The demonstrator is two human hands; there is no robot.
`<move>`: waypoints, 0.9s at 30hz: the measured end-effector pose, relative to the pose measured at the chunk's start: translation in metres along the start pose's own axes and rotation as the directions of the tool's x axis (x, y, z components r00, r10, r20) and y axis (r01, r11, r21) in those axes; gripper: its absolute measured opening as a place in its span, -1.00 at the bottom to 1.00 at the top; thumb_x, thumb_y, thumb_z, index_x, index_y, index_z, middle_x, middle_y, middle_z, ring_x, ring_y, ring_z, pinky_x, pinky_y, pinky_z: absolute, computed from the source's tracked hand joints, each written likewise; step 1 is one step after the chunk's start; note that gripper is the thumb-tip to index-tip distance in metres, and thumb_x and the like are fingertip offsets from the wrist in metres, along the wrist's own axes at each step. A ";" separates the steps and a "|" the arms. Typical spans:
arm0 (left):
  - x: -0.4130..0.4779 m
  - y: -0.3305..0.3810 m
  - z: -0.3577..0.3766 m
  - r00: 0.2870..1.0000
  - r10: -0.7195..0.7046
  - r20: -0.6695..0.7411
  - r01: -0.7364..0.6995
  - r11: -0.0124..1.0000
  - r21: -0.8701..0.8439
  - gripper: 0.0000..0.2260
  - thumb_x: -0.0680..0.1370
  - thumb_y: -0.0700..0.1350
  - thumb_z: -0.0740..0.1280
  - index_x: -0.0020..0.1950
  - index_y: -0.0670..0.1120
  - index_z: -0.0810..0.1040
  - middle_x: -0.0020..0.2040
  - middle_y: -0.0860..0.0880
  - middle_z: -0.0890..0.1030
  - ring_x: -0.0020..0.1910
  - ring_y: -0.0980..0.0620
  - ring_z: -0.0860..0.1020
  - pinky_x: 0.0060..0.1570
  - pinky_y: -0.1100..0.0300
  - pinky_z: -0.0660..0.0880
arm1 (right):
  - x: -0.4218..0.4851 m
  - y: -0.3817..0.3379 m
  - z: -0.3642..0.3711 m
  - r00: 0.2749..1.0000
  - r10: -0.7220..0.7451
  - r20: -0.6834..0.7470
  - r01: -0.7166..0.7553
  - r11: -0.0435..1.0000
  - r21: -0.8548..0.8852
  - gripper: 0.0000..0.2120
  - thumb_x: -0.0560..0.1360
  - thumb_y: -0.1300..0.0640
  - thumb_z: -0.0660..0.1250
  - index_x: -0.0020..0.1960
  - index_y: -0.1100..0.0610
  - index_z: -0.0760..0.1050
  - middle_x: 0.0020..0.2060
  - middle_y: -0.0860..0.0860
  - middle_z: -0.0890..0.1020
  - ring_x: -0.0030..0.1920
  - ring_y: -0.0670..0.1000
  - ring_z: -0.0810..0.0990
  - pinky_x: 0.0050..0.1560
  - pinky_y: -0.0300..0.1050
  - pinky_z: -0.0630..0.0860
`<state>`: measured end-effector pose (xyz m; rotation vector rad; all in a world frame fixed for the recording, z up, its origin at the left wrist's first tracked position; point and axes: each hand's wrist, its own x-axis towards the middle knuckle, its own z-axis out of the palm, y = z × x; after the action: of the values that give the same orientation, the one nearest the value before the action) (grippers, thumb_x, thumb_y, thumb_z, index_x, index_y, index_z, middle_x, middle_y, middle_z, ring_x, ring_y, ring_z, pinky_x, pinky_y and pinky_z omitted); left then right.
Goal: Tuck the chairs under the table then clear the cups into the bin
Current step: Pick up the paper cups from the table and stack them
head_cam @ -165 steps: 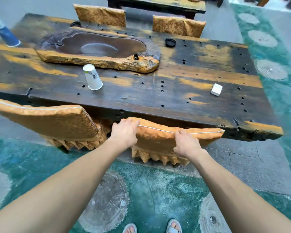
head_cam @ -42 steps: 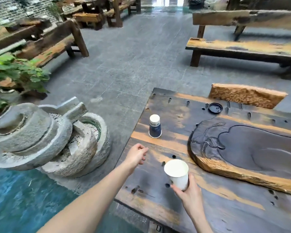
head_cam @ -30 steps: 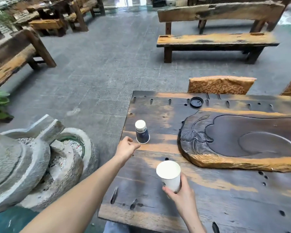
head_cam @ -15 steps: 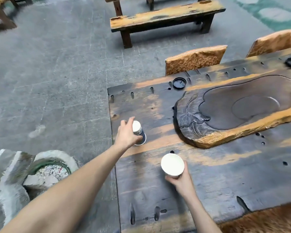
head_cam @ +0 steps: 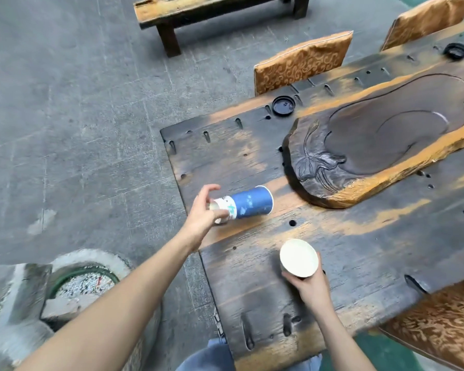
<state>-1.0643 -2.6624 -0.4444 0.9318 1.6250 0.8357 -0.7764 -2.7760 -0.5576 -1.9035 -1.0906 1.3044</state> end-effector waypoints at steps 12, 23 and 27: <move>-0.057 -0.091 0.014 0.914 -0.263 0.310 0.273 0.962 0.010 -0.19 0.16 -0.36 0.62 0.38 -0.14 0.46 0.23 -0.09 0.67 0.26 -0.08 0.60 0.36 0.02 0.47 | -0.009 0.009 -0.009 0.995 0.096 0.023 -0.098 0.988 0.118 -0.09 0.26 0.16 0.70 0.49 0.00 0.33 0.27 -0.05 0.61 0.35 0.03 0.51 0.39 0.01 0.44; -0.029 -0.088 0.073 0.991 -0.032 0.132 -0.018 0.934 0.357 -0.20 0.26 -0.29 0.63 0.45 -0.09 0.41 0.31 -0.06 0.52 0.36 -0.07 0.41 0.30 0.11 0.35 | 0.000 0.028 -0.028 0.999 0.013 -0.032 -0.011 0.996 0.084 -0.16 0.28 0.17 0.68 0.40 -0.13 0.32 0.16 -0.33 0.56 0.29 -0.02 0.50 0.07 -0.38 0.41; -0.007 -0.098 0.087 0.995 0.066 0.069 -0.089 0.901 0.424 -0.18 0.20 -0.26 0.69 0.41 -0.21 0.45 0.31 -0.22 0.48 0.37 -0.17 0.40 0.34 0.15 0.32 | 0.002 0.032 -0.026 0.999 -0.002 -0.038 0.004 0.998 0.061 -0.12 0.26 0.15 0.70 0.43 -0.10 0.30 0.17 -0.29 0.56 0.28 -0.03 0.50 -0.01 -0.52 0.40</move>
<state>-0.9945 -2.7075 -0.5466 1.3212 1.7687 0.5049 -0.7422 -2.7907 -0.5751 -1.8738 -1.0227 1.2804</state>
